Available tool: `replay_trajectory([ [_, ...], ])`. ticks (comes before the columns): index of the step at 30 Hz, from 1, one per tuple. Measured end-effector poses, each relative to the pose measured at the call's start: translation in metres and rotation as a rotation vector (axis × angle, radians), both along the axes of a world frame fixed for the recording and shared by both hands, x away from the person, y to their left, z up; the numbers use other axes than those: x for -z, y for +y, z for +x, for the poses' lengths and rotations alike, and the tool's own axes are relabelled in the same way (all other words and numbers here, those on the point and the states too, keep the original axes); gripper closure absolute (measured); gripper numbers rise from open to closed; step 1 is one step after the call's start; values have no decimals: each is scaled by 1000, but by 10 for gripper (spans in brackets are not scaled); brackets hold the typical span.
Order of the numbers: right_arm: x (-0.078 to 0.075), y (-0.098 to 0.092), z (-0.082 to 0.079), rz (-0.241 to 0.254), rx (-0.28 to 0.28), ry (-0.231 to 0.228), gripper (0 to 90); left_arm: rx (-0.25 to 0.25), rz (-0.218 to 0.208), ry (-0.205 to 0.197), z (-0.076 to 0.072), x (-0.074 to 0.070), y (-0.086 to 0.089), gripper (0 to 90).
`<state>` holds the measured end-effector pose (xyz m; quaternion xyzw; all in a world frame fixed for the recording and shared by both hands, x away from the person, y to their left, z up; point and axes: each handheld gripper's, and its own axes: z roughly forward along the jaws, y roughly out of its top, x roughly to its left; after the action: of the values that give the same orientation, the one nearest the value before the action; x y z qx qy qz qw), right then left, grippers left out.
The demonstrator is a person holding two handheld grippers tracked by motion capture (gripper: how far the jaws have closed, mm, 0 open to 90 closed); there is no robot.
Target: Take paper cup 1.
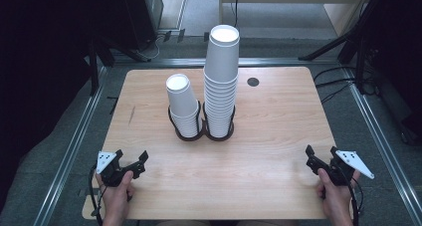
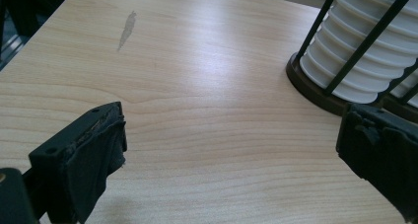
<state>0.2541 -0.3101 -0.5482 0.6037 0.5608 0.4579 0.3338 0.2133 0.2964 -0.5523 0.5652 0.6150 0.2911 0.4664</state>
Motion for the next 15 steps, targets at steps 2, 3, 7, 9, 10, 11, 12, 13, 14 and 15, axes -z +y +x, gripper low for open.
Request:
replay_trajectory([
  [2, -1, 1, -2, -12, -16, -6, 134, -7, 6, -6, -1, 0, -1, 0],
  [3, -1, 2, -3, -20, -26, -10, 134, -8, 6, -8, -1, -1, 0, 0],
  [7, -2, 4, -4, -24, -32, -11, 134, -10, -1, -11, -2, -1, 1, 0],
  [9, -5, 6, -6, -18, -33, -17, 134, -10, -6, -14, -3, -2, 2, 0],
  [10, -7, 7, -7, -18, -35, -24, 134, -10, -1, -16, -3, -2, 2, 0],
  [11, -9, 8, -8, -29, -31, -27, 134, -10, -1, -16, -3, -2, 2, 0],
  [12, -9, 8, -8, -29, -31, -27, 134, -10, 7, -16, -3, -2, 1, 0],
  [13, -12, 10, -9, -37, -31, -35, 134, -8, 20, -16, -3, -3, -1, 0],
  [14, -16, 12, -10, -42, -36, -47, 133, -9, 26, -17, -3, -3, -2, 0],
  [15, -21, 15, -12, -48, -41, -61, 134, -8, 45, -17, -3, -3, -4, 0],
])
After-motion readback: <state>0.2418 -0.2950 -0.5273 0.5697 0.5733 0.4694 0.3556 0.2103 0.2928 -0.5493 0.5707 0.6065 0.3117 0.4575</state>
